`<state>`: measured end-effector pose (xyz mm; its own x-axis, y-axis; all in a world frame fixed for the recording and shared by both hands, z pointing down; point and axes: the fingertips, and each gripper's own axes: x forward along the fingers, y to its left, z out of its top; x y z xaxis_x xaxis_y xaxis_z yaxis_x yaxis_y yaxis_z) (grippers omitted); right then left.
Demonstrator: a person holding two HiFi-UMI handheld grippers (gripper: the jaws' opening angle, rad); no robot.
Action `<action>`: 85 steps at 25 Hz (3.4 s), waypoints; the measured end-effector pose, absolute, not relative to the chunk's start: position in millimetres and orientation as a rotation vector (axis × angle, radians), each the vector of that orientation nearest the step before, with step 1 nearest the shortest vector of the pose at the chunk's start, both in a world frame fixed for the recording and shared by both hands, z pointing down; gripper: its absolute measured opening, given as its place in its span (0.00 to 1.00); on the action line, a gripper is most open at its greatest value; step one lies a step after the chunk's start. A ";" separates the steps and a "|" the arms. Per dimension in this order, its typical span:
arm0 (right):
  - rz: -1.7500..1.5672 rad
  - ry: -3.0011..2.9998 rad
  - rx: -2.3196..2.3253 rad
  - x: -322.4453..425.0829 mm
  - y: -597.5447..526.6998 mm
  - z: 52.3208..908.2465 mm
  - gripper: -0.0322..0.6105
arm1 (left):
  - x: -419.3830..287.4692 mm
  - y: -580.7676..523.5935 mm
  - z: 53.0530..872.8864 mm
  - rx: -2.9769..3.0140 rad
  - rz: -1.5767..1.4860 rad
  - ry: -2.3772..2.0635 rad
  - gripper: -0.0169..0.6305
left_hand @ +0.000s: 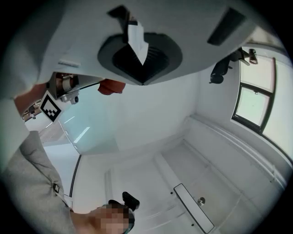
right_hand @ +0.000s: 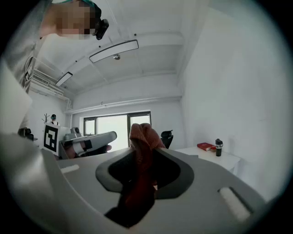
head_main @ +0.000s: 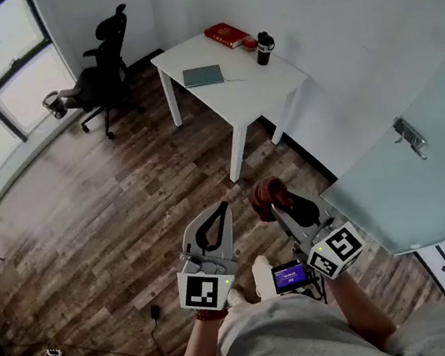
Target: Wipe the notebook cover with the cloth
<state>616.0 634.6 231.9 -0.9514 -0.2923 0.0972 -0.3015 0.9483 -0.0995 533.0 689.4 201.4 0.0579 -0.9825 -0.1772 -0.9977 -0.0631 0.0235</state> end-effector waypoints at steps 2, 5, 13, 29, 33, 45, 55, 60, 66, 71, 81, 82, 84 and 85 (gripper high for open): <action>0.182 -3.010 0.490 604.3 614.2 238.1 0.25 | 521.1 674.0 207.6 -2.202 0.215 2.074 0.02; 0.224 -2.988 0.559 589.3 577.6 250.9 0.25 | 500.0 649.5 219.7 -2.200 0.251 2.117 0.02; 0.380 -3.025 0.649 542.7 441.1 270.8 0.27 | 443.4 550.4 235.1 -2.232 0.194 2.074 0.02; 0.424 -2.984 0.557 415.1 229.0 303.8 0.27 | 336.6 361.7 251.1 -2.250 0.192 2.032 0.02; 0.441 -2.956 0.580 377.0 200.0 315.6 0.27 | 285.9 340.1 269.4 -2.266 0.169 2.054 0.02; 0.485 -2.852 0.948 237.8 122.6 318.9 0.27 | 106.2 257.7 291.0 -2.556 0.180 1.828 0.02; 0.432 -2.676 1.214 208.0 82.8 366.5 0.27 | 27.7 198.9 328.0 -2.670 0.061 1.698 0.06; 0.384 -2.605 1.329 225.1 46.3 403.1 0.27 | 32.4 162.5 384.9 -2.773 -0.170 1.585 0.13; 0.338 -2.554 1.366 235.4 -3.5 449.3 0.27 | 38.3 116.6 446.4 -2.877 -0.383 1.529 0.17; 0.359 -2.503 1.342 238.3 -45.8 494.9 0.27 | 38.6 70.5 485.1 -2.917 -0.511 1.538 0.21; 0.434 -2.489 1.167 209.0 -110.4 568.0 0.27 | 42.0 12.5 580.1 -2.982 -0.803 1.506 0.30; 0.440 -2.481 1.154 207.0 -116.0 573.1 0.27 | 41.8 10.1 589.0 -2.995 -0.824 1.485 0.30; 0.433 -2.455 1.128 203.2 -125.8 584.3 0.27 | 39.8 7.5 606.6 -3.021 -0.871 1.443 0.31; 0.430 -2.437 1.114 201.3 -128.1 590.9 0.27 | 37.5 8.3 615.0 -3.035 -0.895 1.433 0.32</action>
<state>201.3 -128.1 590.9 -0.5878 -0.6383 0.4970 -0.7698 0.6302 -0.1010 37.5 8.3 615.0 0.5398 -0.6174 0.5722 -0.7851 -0.6145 0.0776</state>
